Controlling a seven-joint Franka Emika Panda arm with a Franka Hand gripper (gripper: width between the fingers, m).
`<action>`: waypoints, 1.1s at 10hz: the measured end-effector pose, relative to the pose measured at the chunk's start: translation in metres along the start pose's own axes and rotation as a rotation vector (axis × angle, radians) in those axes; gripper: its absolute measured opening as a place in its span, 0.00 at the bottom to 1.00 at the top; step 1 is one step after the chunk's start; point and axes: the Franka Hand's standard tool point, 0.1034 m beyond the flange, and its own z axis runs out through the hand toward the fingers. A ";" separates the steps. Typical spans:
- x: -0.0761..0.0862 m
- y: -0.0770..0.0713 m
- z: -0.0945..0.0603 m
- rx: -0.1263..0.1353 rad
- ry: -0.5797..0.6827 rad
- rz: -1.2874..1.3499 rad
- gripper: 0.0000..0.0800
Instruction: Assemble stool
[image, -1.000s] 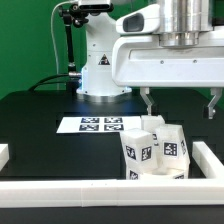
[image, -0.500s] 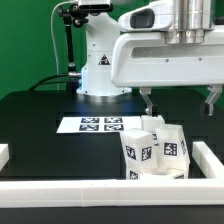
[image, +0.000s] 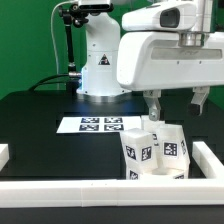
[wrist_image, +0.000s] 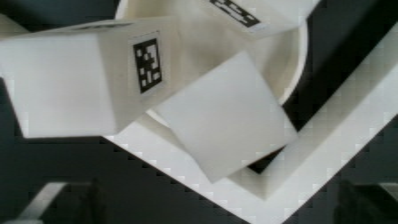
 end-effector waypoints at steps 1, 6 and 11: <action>-0.001 0.002 0.000 -0.008 -0.006 -0.071 0.81; 0.001 -0.010 0.009 -0.021 -0.004 -0.191 0.81; -0.005 -0.017 0.031 -0.013 -0.028 -0.194 0.81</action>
Offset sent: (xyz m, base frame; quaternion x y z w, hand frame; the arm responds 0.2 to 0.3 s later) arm -0.0038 0.0209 -0.0133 -0.0052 0.0305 -0.0825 0.9961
